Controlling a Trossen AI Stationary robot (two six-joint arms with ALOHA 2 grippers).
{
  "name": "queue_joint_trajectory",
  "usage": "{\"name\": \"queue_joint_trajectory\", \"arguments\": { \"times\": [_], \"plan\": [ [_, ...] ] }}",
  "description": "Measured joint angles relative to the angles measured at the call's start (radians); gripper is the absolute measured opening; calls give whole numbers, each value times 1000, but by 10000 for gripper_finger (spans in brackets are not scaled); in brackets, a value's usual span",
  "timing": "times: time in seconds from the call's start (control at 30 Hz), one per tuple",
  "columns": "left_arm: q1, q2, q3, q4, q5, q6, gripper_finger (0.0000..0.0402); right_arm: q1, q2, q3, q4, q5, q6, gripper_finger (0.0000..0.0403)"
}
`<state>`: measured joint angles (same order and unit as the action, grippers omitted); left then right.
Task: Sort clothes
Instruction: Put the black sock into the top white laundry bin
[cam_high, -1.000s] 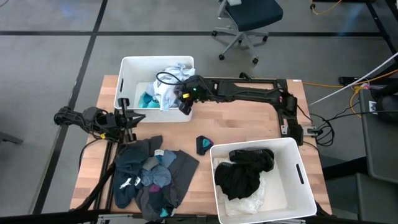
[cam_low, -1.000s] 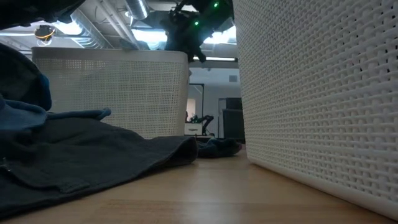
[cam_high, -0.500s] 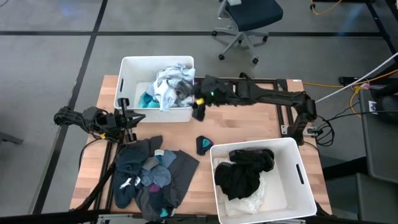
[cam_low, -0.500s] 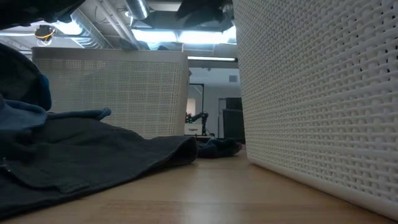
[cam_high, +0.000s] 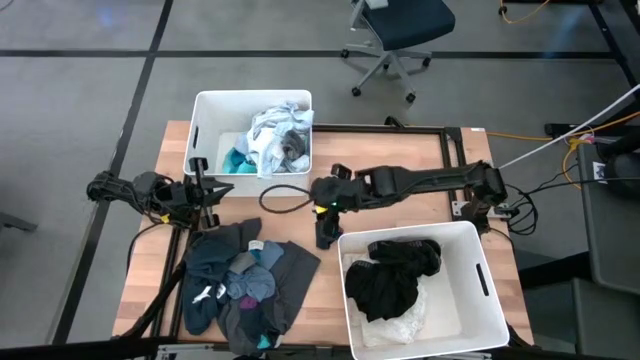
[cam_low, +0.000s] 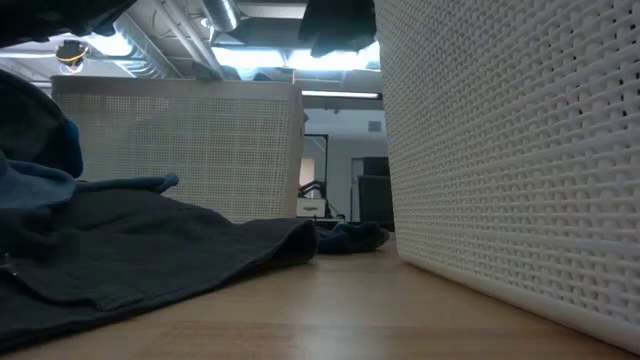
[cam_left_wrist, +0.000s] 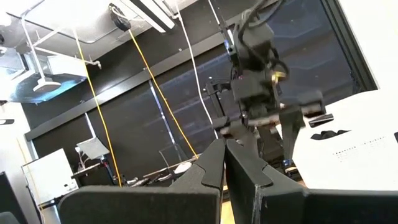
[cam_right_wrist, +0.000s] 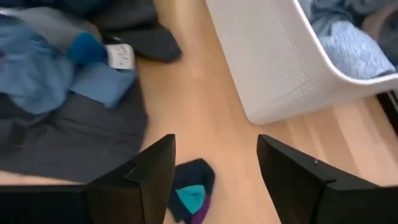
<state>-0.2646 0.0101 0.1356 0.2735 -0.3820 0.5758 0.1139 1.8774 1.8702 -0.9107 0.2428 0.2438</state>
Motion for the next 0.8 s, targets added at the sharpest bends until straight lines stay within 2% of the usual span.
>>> {"name": "queue_joint_trajectory", "arguments": {
  "times": [0.6, 0.8],
  "plan": [
    [0, 0, 0, -1, 0, 3, 5, -28, 220, 0, -71, -71, 111, 227],
    [0, 0, 0, -1, 0, 4, 5, -29, 296, 0, -156, -78, 180, 227]
  ]
}}
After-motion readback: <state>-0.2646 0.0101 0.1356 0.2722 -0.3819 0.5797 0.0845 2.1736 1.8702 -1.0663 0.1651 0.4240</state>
